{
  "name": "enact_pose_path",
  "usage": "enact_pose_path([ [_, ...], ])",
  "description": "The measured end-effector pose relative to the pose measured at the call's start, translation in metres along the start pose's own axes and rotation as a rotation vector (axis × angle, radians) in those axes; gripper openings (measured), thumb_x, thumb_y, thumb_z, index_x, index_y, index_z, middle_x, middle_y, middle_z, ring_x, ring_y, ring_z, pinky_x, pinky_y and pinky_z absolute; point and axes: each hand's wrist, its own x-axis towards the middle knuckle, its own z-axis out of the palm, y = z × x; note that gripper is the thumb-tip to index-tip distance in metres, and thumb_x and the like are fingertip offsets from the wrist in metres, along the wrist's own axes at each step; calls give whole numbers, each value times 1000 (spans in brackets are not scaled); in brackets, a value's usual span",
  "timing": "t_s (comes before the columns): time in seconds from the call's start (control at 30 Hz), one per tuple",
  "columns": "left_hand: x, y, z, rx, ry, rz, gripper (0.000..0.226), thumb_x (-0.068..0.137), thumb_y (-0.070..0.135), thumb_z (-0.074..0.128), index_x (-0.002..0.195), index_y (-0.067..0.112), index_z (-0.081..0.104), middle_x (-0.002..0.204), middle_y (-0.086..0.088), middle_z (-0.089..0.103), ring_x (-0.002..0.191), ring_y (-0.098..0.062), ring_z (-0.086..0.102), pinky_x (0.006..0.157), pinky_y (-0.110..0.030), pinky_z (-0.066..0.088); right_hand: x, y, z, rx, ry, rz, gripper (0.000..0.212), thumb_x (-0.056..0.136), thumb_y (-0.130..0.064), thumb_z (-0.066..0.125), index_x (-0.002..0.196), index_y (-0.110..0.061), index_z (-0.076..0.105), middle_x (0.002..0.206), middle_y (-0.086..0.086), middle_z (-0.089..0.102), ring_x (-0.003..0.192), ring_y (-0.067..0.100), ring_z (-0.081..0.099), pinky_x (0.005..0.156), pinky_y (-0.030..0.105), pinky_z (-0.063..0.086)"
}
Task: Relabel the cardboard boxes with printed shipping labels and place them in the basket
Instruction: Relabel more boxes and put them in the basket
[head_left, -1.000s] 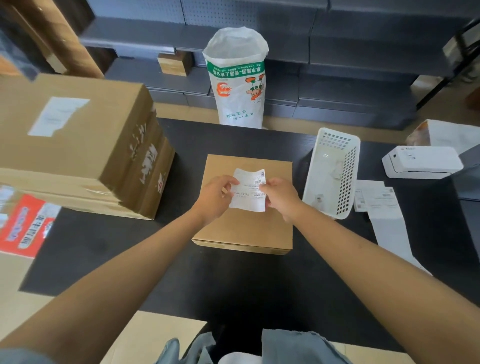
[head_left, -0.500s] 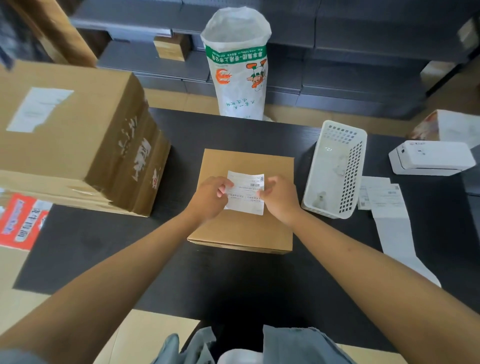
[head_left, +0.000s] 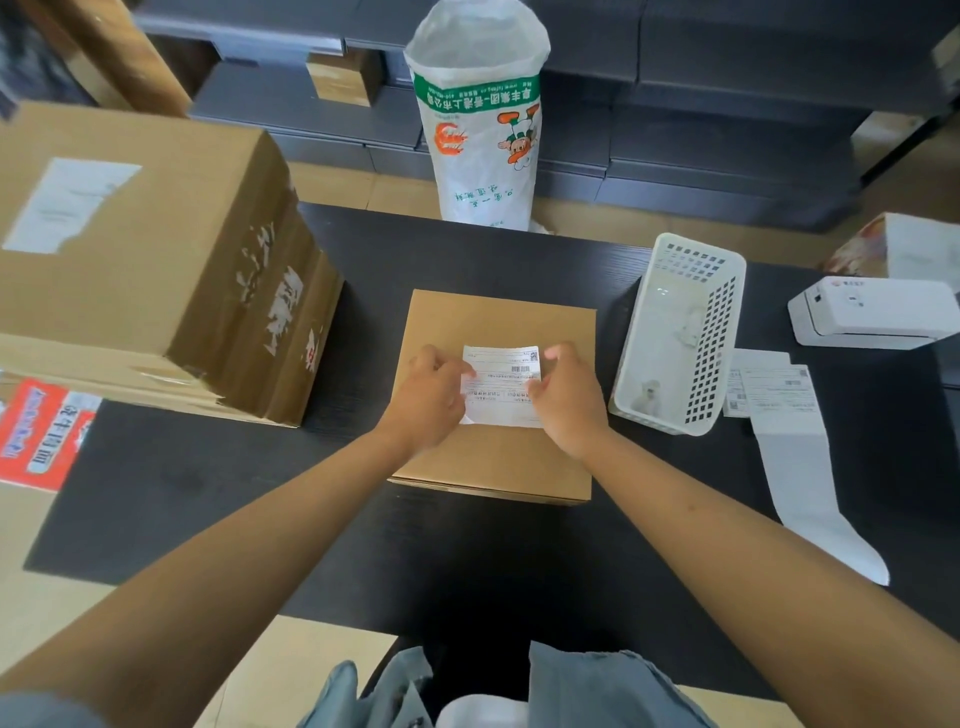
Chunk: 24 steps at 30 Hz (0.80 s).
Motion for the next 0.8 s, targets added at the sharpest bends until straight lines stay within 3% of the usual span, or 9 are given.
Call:
enact_pose_path([
  [0.07, -2, 0, 0, 91, 81, 10, 27, 90, 12, 56, 116, 17, 62, 126, -6, 43, 115, -23, 43, 97, -24, 36, -5, -1, 1, -186, 136, -87, 43, 86, -23, 70, 122, -18, 47, 120, 4, 55, 109, 21, 55, 83, 29, 50],
  [0.13, -3, 1, -1, 183, 114, 68, 30, 90, 14, 57, 120, 17, 61, 136, -3, 40, 124, -24, 38, 103, -29, 31, -7, -1, 0, -345, 217, -222, 48, 84, -25, 71, 125, -17, 48, 128, 6, 49, 118, 24, 47, 96, 34, 43],
  [0.27, -5, 0, 4, 349, -70, 249, 51, 100, 28, 42, 148, 19, 32, 160, -2, 15, 147, -24, 9, 118, -39, 11, -7, 8, 7, -475, 46, -458, 53, 93, -23, 59, 141, -14, 39, 152, 7, 30, 142, 27, 24, 117, 38, 21],
  [0.37, -5, -9, 12, 481, -177, 268, 57, 104, 37, 22, 153, 22, -1, 161, 2, -8, 148, -20, -13, 118, -39, -7, -8, 19, 15, -566, -89, -514, 59, 102, -33, 37, 153, -14, 14, 162, 4, 5, 149, 23, -1, 117, 35, -5],
  [0.43, -4, -16, 14, 515, -216, 276, 57, 104, 39, 15, 149, 23, -15, 160, 2, -17, 146, -20, -19, 117, -39, -13, -6, 28, 17, -597, -139, -510, 62, 104, -38, 26, 154, -14, -1, 162, 4, -8, 148, 20, -13, 116, 34, -14],
  [0.67, 1, -27, 10, 547, -238, 302, 62, 100, 49, 12, 142, 26, -27, 153, -4, -32, 141, -20, -30, 117, -39, -16, -3, 41, 20, -615, -131, -498, 67, 102, -44, 20, 149, -15, -19, 159, 2, -22, 144, 17, -27, 117, 35, -18],
  [0.8, 2, -30, 7, 538, -245, 289, 70, 99, 54, 13, 143, 18, -28, 156, -4, -28, 138, -15, -33, 117, -36, -18, -2, 45, 19, -643, -138, -449, 70, 101, -49, 17, 150, -12, -18, 158, 4, -24, 144, 19, -27, 119, 39, -15],
])
